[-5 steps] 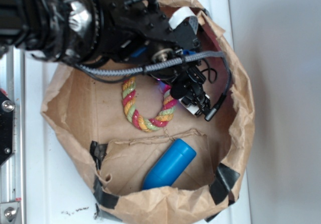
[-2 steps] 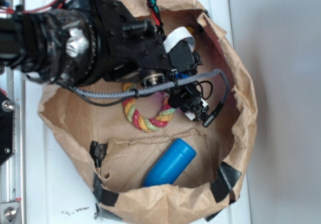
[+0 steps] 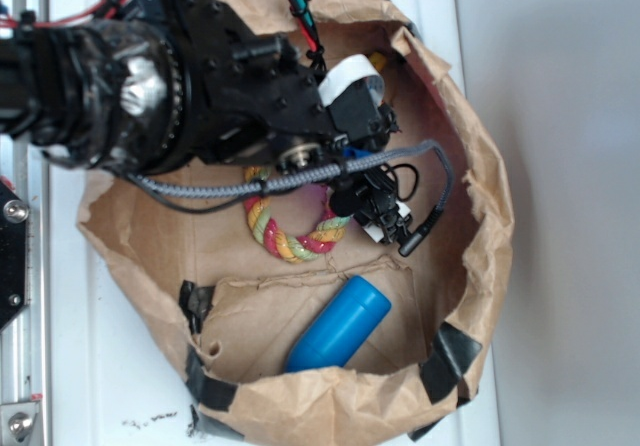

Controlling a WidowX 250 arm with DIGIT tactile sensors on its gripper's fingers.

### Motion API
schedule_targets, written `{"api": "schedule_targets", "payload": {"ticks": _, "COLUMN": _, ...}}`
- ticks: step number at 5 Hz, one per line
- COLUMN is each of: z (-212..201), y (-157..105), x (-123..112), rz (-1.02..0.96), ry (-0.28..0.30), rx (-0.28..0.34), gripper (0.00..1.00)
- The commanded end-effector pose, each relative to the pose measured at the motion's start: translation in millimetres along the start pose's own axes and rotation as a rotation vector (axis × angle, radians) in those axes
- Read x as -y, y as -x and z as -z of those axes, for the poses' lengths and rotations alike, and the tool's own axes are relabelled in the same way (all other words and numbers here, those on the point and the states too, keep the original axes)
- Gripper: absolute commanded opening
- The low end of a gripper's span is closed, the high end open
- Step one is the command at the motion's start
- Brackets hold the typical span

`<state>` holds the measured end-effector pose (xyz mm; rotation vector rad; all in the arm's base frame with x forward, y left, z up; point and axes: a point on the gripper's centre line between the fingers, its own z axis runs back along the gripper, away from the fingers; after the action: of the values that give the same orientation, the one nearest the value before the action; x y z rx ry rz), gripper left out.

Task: Grab the multicolored rope.

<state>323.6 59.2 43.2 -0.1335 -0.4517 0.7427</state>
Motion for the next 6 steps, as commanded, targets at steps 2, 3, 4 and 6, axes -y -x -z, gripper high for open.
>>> {"api": "schedule_targets", "payload": {"ticks": 2, "z": -13, "y": -9, "x": -1, "rz": -0.029, "ry": 0.029, "rx": 0.052, "gripper": 0.0}}
{"api": "schedule_targets", "payload": {"ticks": 3, "z": -16, "y": -11, "x": -1, "rz": -0.036, "ry": 0.036, "rx": 0.055, "gripper": 0.0}}
{"api": "schedule_targets", "payload": {"ticks": 4, "z": -18, "y": -14, "x": 0, "rz": -0.054, "ry": 0.037, "rx": 0.072, "gripper": 0.0}}
{"api": "schedule_targets", "payload": {"ticks": 6, "z": -67, "y": -23, "x": 12, "rz": -0.086, "ry": 0.127, "rx": 0.004, "gripper": 0.0}}
